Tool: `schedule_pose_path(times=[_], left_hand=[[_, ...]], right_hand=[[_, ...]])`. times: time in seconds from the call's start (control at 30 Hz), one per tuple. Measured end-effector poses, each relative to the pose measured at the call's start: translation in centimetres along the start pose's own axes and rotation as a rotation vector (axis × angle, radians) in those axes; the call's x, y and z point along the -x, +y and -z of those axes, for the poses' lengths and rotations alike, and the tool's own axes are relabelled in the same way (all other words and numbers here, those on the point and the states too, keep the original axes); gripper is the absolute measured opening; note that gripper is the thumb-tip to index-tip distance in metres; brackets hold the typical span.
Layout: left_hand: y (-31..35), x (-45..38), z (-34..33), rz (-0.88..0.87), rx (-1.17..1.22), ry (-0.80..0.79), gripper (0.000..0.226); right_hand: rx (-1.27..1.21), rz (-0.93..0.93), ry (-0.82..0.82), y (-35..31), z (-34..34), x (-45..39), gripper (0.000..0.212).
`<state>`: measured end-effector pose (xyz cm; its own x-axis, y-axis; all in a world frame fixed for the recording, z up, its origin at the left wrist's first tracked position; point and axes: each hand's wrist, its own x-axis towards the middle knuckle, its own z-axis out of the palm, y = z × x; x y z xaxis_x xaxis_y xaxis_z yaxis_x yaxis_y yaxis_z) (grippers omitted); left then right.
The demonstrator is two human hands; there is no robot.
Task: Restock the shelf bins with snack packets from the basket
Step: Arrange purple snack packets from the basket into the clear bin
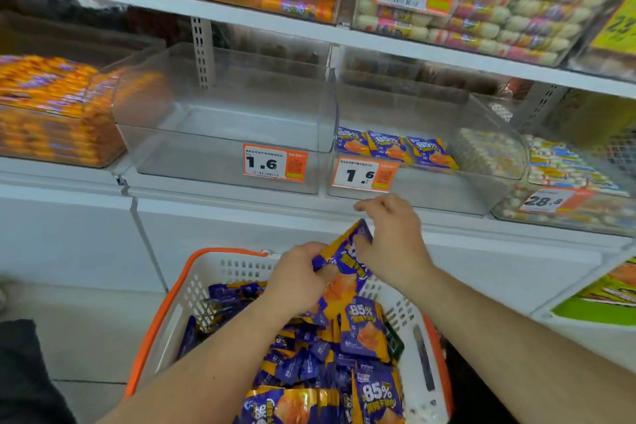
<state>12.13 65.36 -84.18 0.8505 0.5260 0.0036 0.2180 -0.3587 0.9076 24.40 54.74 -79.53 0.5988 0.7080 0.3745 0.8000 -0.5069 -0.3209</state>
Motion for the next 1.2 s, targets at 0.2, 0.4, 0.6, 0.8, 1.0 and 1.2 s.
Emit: schedule_pose_path(times=[0.2, 0.4, 0.6, 0.8, 1.0, 1.2], left_hand=[[3.4, 0.2, 0.2, 0.098, 0.571, 0.184, 0.015], [7.3, 0.1, 0.4, 0.004, 0.575, 0.25, 0.011], [9.6, -4.6, 4.1, -0.456, 0.159, 0.385, 0.02], [8.5, -12.2, 6.5, -0.236, -0.823, 0.259, 0.046], [6.3, -12.5, 5.2, -0.381, -1.081, 0.396, 0.044], [5.5, -13.0, 4.8, -0.418, -1.125, 0.46, 0.048]], right_hand=[[-0.581, -0.381, 0.172, -2.4, 2.1, 0.3, 0.035], [-1.002, -0.589, 0.281, -4.4, 4.6, 0.3, 0.04], [-1.224, -0.626, 0.309, -3.8, 10.2, -4.9, 0.04], [-0.931, -0.698, 0.155, 0.8, 11.4, -13.2, 0.054], [-0.577, -0.617, -0.11, 3.7, 6.6, -18.1, 0.055], [0.061, -0.321, -0.634, 2.5, 3.9, -18.5, 0.053]])
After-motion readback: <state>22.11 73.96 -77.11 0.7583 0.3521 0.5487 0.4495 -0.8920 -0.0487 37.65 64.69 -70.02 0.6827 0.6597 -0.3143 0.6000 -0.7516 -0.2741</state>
